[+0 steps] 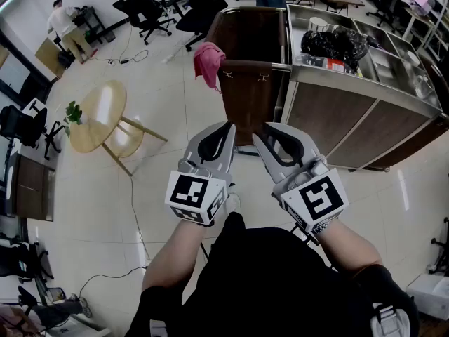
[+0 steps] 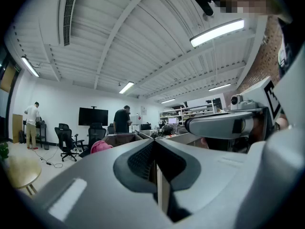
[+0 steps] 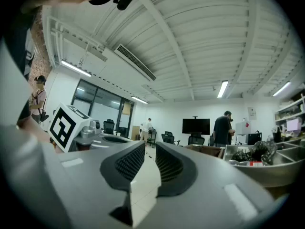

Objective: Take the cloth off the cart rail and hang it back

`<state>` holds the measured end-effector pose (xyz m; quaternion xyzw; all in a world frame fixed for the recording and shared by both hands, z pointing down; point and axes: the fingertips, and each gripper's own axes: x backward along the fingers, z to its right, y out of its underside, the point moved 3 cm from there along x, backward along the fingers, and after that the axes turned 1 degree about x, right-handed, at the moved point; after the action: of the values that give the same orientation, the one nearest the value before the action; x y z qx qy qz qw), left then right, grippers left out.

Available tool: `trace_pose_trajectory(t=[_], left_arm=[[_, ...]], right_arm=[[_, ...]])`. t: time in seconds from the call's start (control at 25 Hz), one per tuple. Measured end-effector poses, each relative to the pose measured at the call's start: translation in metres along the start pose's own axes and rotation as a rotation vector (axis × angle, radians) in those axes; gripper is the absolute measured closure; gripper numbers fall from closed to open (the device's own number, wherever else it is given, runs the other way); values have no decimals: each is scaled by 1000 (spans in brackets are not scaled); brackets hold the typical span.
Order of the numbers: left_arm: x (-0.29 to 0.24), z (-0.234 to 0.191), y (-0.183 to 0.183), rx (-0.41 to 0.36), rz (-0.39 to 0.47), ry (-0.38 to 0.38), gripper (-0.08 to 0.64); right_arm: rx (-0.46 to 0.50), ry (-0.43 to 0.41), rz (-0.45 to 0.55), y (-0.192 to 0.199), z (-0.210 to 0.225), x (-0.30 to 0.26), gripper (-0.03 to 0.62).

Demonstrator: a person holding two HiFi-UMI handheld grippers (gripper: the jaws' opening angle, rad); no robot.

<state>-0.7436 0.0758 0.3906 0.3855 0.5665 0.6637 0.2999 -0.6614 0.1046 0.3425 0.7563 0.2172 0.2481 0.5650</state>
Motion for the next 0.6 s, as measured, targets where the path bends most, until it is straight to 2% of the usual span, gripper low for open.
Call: trace_pose_trajectory(t=[0.2,0.4,0.52,0.6], left_arm=[[-10,-40,12,7,-2,-16,560],[-32,-87,33,24,-12,-19,560],[-45,-117,38,27,-16,-12,560],[-49,-139,39,31,-25,-4,560]], right_arm=[[-35,1,-81,20,3,-39,512],[-5,3,-107,49,22,-93,508],[-64,26,-180,66,30,-125,505],[-47,29,-174,72,34,-151,500]])
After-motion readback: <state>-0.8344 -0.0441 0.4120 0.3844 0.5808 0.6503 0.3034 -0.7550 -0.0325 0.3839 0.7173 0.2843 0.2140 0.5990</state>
